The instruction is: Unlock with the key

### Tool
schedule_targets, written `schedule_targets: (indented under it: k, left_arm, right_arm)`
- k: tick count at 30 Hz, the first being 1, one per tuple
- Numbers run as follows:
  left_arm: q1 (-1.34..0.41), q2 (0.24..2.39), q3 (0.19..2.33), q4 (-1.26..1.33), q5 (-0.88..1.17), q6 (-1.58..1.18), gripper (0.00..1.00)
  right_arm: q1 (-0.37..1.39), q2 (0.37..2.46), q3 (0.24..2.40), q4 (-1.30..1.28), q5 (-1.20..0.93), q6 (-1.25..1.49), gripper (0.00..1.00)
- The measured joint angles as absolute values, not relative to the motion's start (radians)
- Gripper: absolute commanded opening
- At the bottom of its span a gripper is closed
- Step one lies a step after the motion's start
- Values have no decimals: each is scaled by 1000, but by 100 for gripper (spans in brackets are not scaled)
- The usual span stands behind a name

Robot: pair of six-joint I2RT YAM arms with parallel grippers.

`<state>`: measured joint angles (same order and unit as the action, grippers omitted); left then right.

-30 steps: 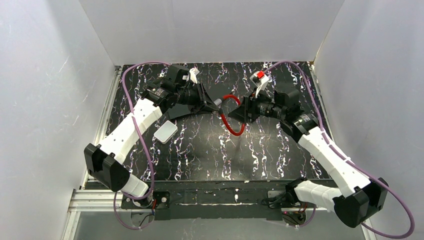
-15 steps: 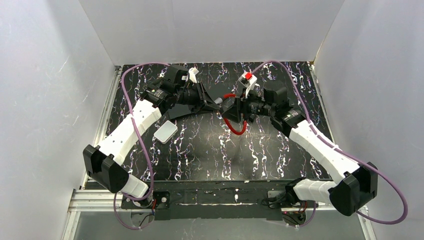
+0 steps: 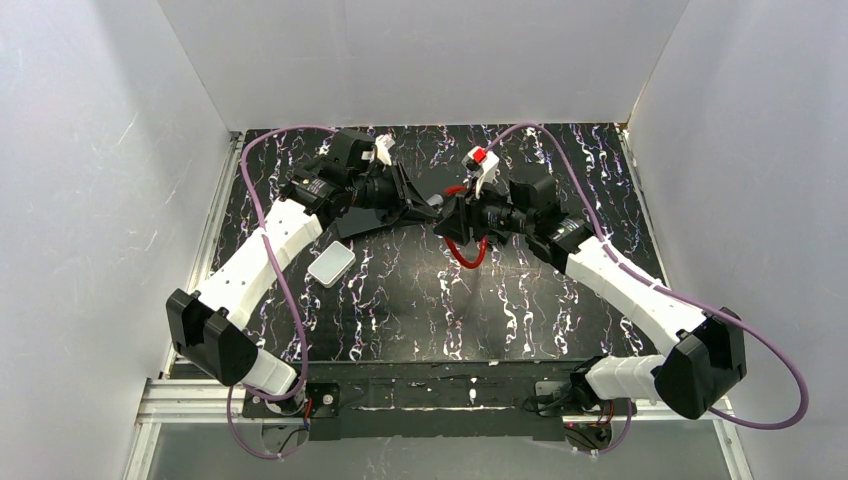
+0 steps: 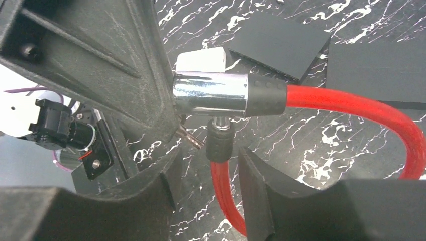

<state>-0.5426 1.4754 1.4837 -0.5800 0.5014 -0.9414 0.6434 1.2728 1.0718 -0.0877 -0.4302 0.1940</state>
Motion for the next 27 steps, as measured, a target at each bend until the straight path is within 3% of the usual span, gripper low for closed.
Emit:
schedule_targets:
  k: [3,7,13,27]
  left_arm:
    - [-543,1475,1484,-572,509,-943,0]
    - [-543,1475,1484,-566,511,-943,0]
    - [-543,1475,1484,-562,509,-943,0]
    - [-543,1444,1487,-614,496,-932,0]
  right_arm:
    - [648,1273,1072,-88,-397,187,50]
    - [649,1279,1072,-87,-370,174,23]
    - [653,1282,1076,-92,-361,171,2]
    - [726,1281,1137,-203,-313,118,1]
